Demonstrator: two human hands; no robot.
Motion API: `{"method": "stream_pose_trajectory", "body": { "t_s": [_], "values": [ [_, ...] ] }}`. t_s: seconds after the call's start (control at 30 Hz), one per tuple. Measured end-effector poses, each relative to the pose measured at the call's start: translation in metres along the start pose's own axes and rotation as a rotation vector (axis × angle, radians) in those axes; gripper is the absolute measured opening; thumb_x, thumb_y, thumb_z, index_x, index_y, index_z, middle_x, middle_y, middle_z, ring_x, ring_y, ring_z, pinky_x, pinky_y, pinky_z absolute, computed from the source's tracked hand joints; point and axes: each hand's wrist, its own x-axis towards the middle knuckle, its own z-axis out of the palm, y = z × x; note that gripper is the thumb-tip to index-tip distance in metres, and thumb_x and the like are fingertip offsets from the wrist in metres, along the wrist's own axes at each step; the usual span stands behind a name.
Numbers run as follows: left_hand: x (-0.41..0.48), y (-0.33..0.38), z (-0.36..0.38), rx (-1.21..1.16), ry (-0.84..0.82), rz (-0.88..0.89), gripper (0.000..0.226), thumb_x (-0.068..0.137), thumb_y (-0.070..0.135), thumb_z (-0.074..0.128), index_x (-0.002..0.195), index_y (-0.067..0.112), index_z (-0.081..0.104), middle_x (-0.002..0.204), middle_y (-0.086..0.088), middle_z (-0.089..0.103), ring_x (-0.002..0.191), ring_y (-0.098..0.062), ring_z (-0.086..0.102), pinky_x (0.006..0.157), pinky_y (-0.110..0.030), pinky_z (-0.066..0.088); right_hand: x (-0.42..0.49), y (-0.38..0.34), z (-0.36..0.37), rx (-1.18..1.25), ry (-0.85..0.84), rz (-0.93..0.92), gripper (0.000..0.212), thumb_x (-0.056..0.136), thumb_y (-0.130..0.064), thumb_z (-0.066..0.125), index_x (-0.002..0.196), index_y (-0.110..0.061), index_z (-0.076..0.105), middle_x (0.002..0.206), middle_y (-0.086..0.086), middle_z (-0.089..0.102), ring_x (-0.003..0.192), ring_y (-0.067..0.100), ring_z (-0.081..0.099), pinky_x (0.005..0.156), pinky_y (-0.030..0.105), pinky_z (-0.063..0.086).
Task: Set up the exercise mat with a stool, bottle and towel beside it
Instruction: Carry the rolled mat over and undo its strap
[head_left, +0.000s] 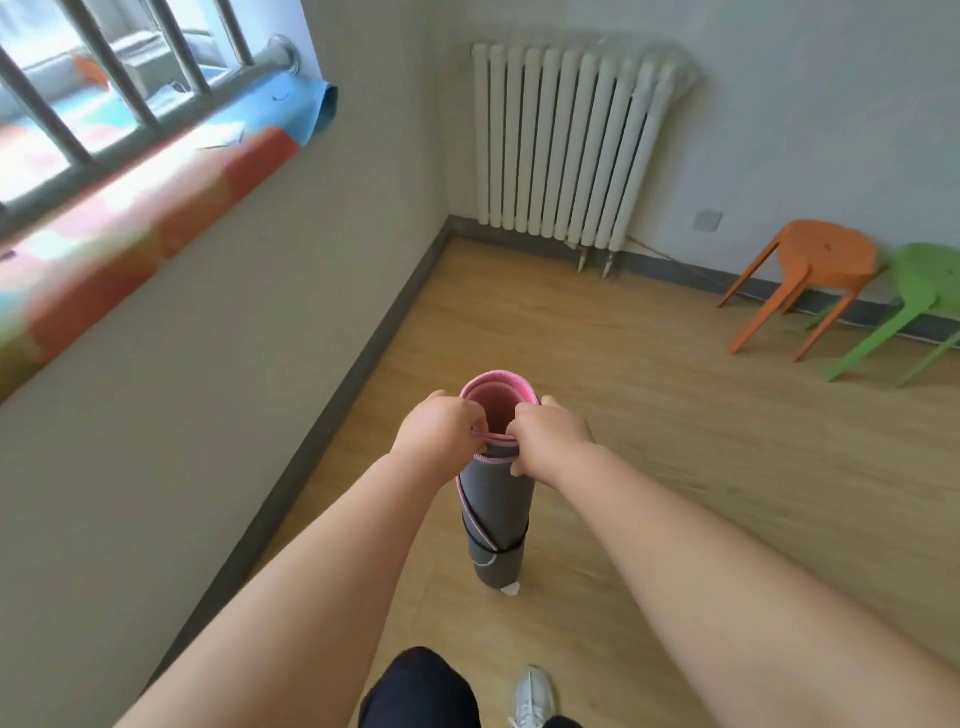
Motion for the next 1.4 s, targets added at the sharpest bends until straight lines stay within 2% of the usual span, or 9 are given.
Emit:
{"method": "stream_pose_trajectory", "body": {
  "t_s": [0.2, 0.37, 0.47, 0.63, 0.9, 1.07, 1.13, 1.3, 1.4],
  "values": [
    [0.109, -0.025, -0.021, -0.006, -0.009, 0.044, 0.021, 0.085, 0.030, 0.063, 0.105, 0.032, 0.071, 0.094, 0.000, 0.054, 0.082, -0.017, 0.050, 0.070, -0.027, 0.048, 0.099, 0.020, -0.036, -0.011, 0.003, 0.128, 0.026, 0.084, -0.027, 0.068, 0.109, -0.024, 0.070, 0.115, 0.008, 0.058, 0.110, 0.030, 0.050, 0.075, 0.030, 0.033],
    [0.211, -0.037, -0.044, 0.036, -0.038, 0.192, 0.023, 0.088, 0.025, 0.058, 0.108, 0.030, 0.070, 0.094, 0.000, 0.058, 0.092, -0.019, 0.052, 0.070, -0.028, 0.048, 0.173, 0.040, -0.061, 0.113, 0.014, 0.313, 0.023, 0.084, -0.032, 0.067, 0.106, -0.026, 0.070, 0.101, 0.005, 0.058, 0.099, 0.026, 0.049, 0.070, 0.029, 0.038],
    [0.263, -0.045, -0.054, 0.079, -0.063, 0.288, 0.024, 0.089, 0.023, 0.056, 0.108, 0.029, 0.069, 0.103, 0.001, 0.064, 0.109, -0.021, 0.052, 0.074, -0.030, 0.049, 0.210, 0.045, -0.065, 0.182, 0.061, 0.383, 0.018, 0.085, -0.034, 0.065, 0.100, -0.025, 0.069, 0.102, 0.004, 0.062, 0.109, 0.024, 0.048, 0.067, 0.030, 0.036],
    [0.342, -0.042, -0.066, 0.094, -0.086, 0.391, 0.027, 0.086, 0.020, 0.056, 0.108, 0.031, 0.068, 0.099, 0.000, 0.060, 0.102, -0.018, 0.052, 0.066, -0.027, 0.044, 0.263, 0.065, -0.080, 0.305, 0.111, 0.541, 0.021, 0.085, -0.038, 0.066, 0.102, -0.026, 0.068, 0.103, 0.002, 0.062, 0.112, 0.024, 0.049, 0.073, 0.031, 0.040],
    [0.459, -0.050, -0.086, 0.114, -0.020, 0.307, 0.034, 0.086, 0.012, 0.057, 0.112, 0.030, 0.068, 0.108, 0.000, 0.061, 0.097, -0.020, 0.058, 0.076, -0.034, 0.054, 0.380, 0.111, -0.121, 0.392, 0.116, 0.552, 0.022, 0.085, -0.038, 0.067, 0.101, -0.023, 0.068, 0.113, 0.007, 0.057, 0.105, 0.026, 0.054, 0.071, 0.030, 0.040],
    [0.524, -0.054, -0.099, 0.147, 0.034, 0.305, 0.034, 0.087, 0.009, 0.061, 0.116, 0.026, 0.068, 0.120, 0.009, 0.061, 0.114, -0.015, 0.045, 0.086, -0.033, 0.052, 0.446, 0.132, -0.145, 0.484, 0.150, 0.595, 0.019, 0.084, -0.036, 0.068, 0.098, -0.022, 0.070, 0.114, 0.006, 0.054, 0.094, 0.026, 0.055, 0.069, 0.029, 0.040],
    [0.538, -0.051, -0.102, 0.161, 0.049, 0.306, 0.036, 0.086, 0.007, 0.062, 0.118, 0.024, 0.066, 0.123, 0.009, 0.058, 0.115, -0.016, 0.042, 0.083, -0.033, 0.052, 0.459, 0.137, -0.148, 0.509, 0.185, 0.620, 0.014, 0.084, -0.035, 0.068, 0.093, -0.023, 0.069, 0.112, 0.005, 0.055, 0.086, 0.022, 0.050, 0.068, 0.028, 0.039],
    [0.600, -0.060, -0.106, 0.193, 0.030, 0.330, 0.048, 0.079, -0.003, 0.062, 0.120, 0.022, 0.064, 0.124, 0.005, 0.054, 0.113, -0.017, 0.043, 0.076, -0.029, 0.052, 0.516, 0.149, -0.152, 0.541, 0.239, 0.604, 0.016, 0.085, -0.036, 0.067, 0.088, -0.021, 0.069, 0.098, 0.000, 0.065, 0.105, 0.024, 0.051, 0.069, 0.030, 0.041],
    [0.638, -0.068, -0.099, 0.225, 0.034, 0.392, 0.048, 0.076, 0.001, 0.067, 0.118, 0.022, 0.064, 0.124, 0.003, 0.051, 0.112, -0.018, 0.043, 0.072, -0.024, 0.047, 0.551, 0.156, -0.151, 0.623, 0.241, 0.655, 0.016, 0.082, -0.034, 0.070, 0.083, -0.018, 0.069, 0.092, 0.001, 0.067, 0.101, 0.026, 0.054, 0.068, 0.028, 0.041]
  ]
}}
